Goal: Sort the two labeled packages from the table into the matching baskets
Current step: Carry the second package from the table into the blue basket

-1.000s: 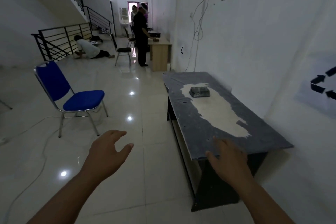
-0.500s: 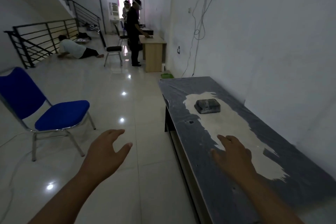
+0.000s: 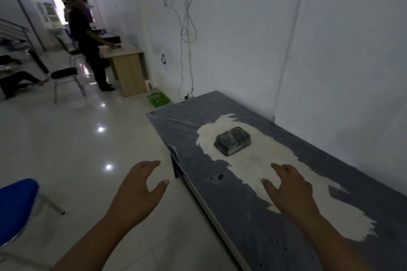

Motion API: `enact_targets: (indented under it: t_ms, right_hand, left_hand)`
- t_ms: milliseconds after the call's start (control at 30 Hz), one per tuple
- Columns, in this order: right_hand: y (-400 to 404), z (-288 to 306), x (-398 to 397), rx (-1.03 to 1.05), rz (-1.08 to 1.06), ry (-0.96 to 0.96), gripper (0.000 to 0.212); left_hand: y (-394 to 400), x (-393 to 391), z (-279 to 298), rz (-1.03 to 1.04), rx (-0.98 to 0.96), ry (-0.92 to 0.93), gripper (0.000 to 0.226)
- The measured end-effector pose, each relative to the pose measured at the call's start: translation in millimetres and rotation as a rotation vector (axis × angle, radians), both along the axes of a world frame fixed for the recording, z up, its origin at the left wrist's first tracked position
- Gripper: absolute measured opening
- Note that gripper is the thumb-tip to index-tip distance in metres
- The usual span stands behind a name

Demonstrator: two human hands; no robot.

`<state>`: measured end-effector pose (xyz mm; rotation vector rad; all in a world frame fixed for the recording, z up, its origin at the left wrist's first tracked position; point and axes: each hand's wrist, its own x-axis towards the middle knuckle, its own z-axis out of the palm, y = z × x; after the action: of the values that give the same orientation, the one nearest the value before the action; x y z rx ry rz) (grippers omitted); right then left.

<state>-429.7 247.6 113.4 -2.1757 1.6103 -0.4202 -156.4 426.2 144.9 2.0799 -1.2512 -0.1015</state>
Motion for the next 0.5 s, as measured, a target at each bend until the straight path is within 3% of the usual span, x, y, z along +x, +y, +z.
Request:
enact_targets:
  t_ms: [300, 500]
  right_hand:
    - [-117, -12, 36, 0.058, -0.144, 0.102, 0.059]
    - [-161, -21, 46, 0.074, -0.239, 0.130, 0.058]
  left_hand:
    - [-175, 49, -22, -0.253, -0.018, 0.048, 0.045]
    - [-288, 67, -65, -0.364, 0.220, 0.113, 0.059]
